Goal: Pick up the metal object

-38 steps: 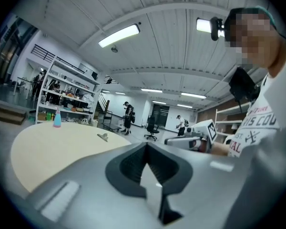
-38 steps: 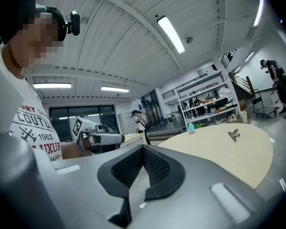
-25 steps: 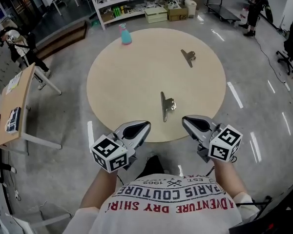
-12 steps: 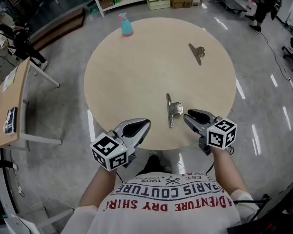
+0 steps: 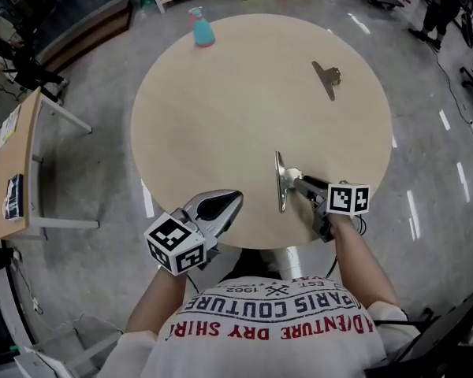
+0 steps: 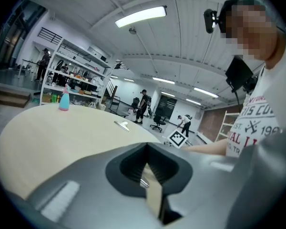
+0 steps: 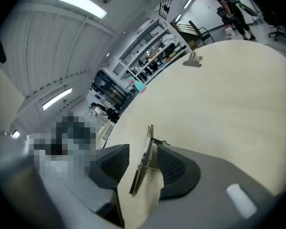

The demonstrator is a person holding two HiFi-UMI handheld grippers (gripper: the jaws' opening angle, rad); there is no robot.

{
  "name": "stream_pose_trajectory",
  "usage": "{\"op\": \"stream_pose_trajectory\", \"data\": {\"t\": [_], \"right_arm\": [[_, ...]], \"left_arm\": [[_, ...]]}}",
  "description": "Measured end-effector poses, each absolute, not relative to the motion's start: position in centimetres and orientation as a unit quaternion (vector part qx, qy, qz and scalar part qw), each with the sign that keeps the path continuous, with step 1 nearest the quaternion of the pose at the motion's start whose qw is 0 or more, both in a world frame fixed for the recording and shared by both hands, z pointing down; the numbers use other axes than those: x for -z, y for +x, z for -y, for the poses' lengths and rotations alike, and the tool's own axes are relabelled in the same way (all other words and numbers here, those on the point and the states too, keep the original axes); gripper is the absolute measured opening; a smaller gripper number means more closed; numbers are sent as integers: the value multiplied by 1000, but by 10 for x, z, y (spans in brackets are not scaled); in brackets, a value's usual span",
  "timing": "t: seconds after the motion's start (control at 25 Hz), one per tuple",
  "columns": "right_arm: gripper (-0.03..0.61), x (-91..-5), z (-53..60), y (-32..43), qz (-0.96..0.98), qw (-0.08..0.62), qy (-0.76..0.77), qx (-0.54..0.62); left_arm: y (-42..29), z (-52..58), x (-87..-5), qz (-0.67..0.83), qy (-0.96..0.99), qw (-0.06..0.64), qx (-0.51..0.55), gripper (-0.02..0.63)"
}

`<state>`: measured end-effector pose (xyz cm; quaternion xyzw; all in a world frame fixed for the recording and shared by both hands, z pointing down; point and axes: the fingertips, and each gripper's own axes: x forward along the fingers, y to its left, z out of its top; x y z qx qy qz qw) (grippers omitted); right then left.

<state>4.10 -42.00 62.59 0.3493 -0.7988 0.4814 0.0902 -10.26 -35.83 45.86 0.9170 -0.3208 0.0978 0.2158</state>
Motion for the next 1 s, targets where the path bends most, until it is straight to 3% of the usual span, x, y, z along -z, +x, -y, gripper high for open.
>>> {"op": "stream_pose_trajectory", "data": {"t": [0.16,0.56,0.8,1.0], "right_arm": [[185,-638,425,40,782,82,349,-510],[35,-641,430,30,774,89,328,-534],[18,-637,429,30,764,66,327,-552],[12,-613,431,32,796,71,348,-491]], "left_arm": [[-106,363,-462,323,915,221,-100,2],[-108,363,-468,324,916,212,-109,2],[-108,358,-467,327,915,211,-108,2],[-104,353,-460,330,916,204,-105,2]]}}
